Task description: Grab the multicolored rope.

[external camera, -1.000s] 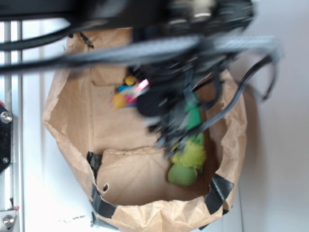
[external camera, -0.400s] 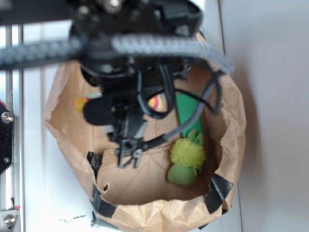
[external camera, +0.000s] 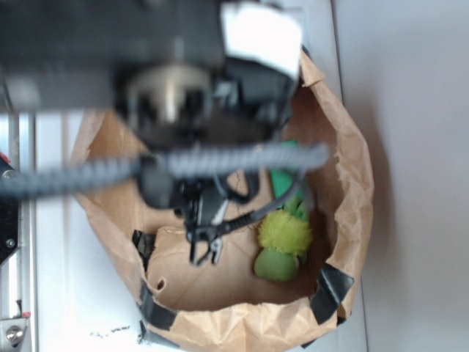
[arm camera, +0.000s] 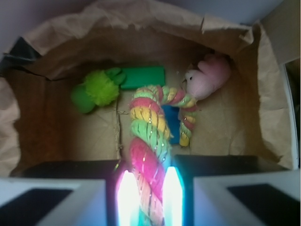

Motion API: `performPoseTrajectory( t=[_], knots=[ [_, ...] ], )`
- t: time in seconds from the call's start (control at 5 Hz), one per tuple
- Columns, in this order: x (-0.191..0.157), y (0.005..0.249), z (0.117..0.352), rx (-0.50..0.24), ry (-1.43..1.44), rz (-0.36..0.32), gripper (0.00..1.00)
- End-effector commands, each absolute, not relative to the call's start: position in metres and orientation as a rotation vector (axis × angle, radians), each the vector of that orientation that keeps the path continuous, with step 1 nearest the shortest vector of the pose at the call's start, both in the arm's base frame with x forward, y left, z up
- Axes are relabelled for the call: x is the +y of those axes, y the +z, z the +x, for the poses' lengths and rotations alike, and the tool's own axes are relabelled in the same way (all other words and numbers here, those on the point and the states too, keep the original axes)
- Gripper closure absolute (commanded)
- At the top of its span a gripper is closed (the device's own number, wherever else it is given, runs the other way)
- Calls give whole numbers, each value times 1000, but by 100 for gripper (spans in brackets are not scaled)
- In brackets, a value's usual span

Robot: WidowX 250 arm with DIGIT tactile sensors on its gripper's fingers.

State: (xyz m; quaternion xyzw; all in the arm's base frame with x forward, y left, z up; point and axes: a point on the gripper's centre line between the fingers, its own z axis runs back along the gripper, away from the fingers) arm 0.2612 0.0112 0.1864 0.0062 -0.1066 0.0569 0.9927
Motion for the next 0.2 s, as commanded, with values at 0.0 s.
performPoseTrajectory(
  t=[0.0],
  knots=[
    [6,200,265,-300,101,10,100]
  ],
)
